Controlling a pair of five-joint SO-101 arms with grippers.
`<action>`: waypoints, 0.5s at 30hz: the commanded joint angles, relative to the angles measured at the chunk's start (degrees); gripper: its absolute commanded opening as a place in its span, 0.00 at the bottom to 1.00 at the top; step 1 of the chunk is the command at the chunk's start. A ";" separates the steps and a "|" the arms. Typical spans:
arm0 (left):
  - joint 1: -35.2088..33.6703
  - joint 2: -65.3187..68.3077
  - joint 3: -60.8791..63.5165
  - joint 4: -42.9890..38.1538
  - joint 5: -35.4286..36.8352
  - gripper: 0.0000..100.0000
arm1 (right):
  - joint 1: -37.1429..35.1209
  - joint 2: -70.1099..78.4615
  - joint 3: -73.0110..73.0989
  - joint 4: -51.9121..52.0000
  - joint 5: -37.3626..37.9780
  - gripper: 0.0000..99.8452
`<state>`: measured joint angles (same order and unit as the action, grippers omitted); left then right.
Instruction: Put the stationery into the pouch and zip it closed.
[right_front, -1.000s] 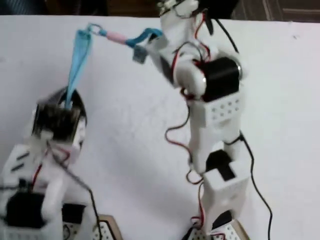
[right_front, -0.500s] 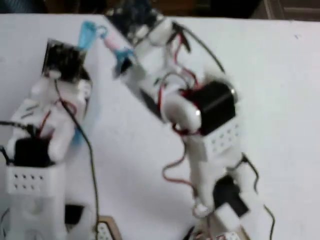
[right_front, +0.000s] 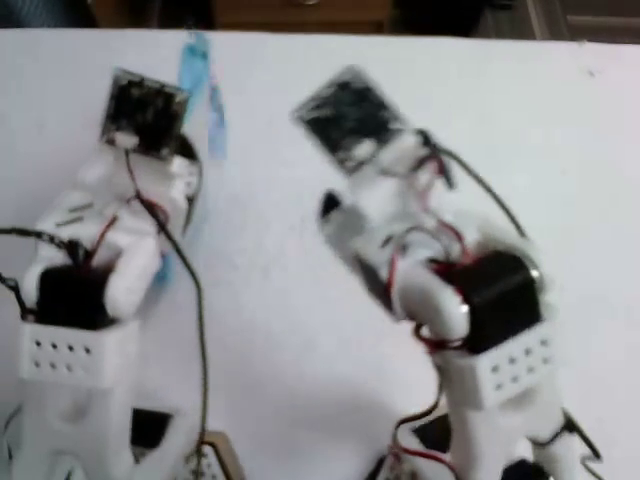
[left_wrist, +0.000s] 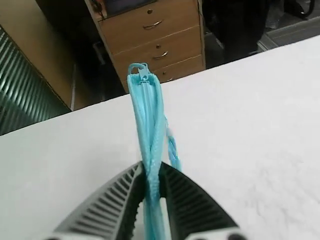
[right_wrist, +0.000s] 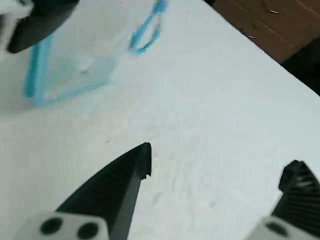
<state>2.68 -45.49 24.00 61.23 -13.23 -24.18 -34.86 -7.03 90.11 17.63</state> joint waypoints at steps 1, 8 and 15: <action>4.62 -0.04 0.09 1.23 0.62 0.02 | 8.66 -5.58 8.26 -6.55 0.09 0.40; 14.11 -0.31 7.47 1.23 0.53 0.03 | 15.69 -15.16 25.23 -14.11 0.44 0.40; 14.73 -0.48 6.77 4.31 3.69 0.20 | 15.69 -22.64 37.71 -21.93 0.35 0.40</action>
<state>17.45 -46.20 31.74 63.60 -12.00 -9.14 -55.25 28.40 70.77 17.63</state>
